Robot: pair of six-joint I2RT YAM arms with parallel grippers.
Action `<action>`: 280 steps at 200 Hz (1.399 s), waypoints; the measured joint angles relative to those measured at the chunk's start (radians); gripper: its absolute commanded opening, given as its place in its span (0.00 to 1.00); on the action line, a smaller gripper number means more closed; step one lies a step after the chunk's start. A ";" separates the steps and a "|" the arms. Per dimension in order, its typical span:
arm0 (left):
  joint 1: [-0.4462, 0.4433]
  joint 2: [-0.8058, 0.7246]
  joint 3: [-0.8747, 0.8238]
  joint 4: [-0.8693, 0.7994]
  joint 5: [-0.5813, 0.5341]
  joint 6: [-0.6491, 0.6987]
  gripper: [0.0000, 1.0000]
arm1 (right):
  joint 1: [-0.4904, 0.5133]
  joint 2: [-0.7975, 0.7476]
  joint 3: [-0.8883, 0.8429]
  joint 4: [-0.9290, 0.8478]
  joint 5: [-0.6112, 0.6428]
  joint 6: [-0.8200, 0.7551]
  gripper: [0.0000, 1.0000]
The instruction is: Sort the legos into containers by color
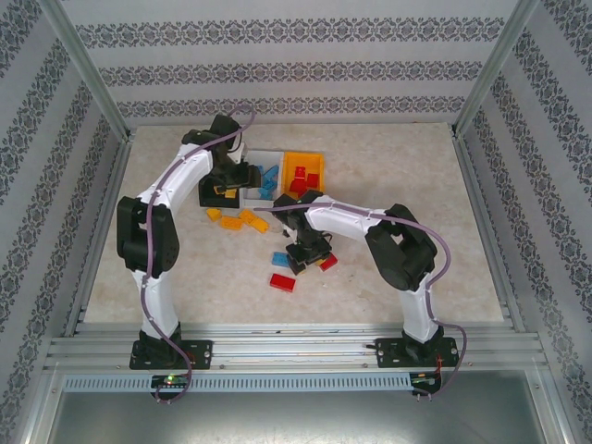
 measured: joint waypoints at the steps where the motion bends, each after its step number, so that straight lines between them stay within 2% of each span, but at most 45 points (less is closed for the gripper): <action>1: 0.000 -0.001 -0.002 0.000 0.000 0.000 0.67 | 0.000 0.000 -0.001 0.000 0.000 0.000 0.57; 36: 0.000 -0.035 -0.041 0.011 0.000 -0.001 0.67 | 0.006 -0.028 -0.037 0.013 0.028 0.005 0.63; 78: 0.000 -0.078 -0.087 0.015 -0.005 -0.001 0.67 | -0.003 -0.100 -0.099 -0.006 0.140 0.042 0.69; 107: 0.000 -0.090 -0.109 0.020 -0.008 -0.001 0.68 | -0.050 -0.142 -0.151 -0.006 0.185 0.078 0.74; 138: 0.000 -0.090 -0.118 0.023 -0.008 -0.001 0.68 | -0.114 -0.147 -0.187 0.003 0.209 0.097 0.75; 169: 0.000 -0.090 -0.118 0.023 -0.012 -0.001 0.68 | -0.161 -0.147 -0.209 0.032 0.192 0.100 0.73; 204: 0.000 -0.090 -0.118 0.023 -0.019 -0.004 0.69 | -0.160 -0.122 -0.208 0.073 0.144 0.090 0.71; 280: 0.000 -0.090 -0.118 0.023 -0.019 -0.013 0.69 | -0.182 -0.115 -0.216 0.104 0.085 0.095 0.49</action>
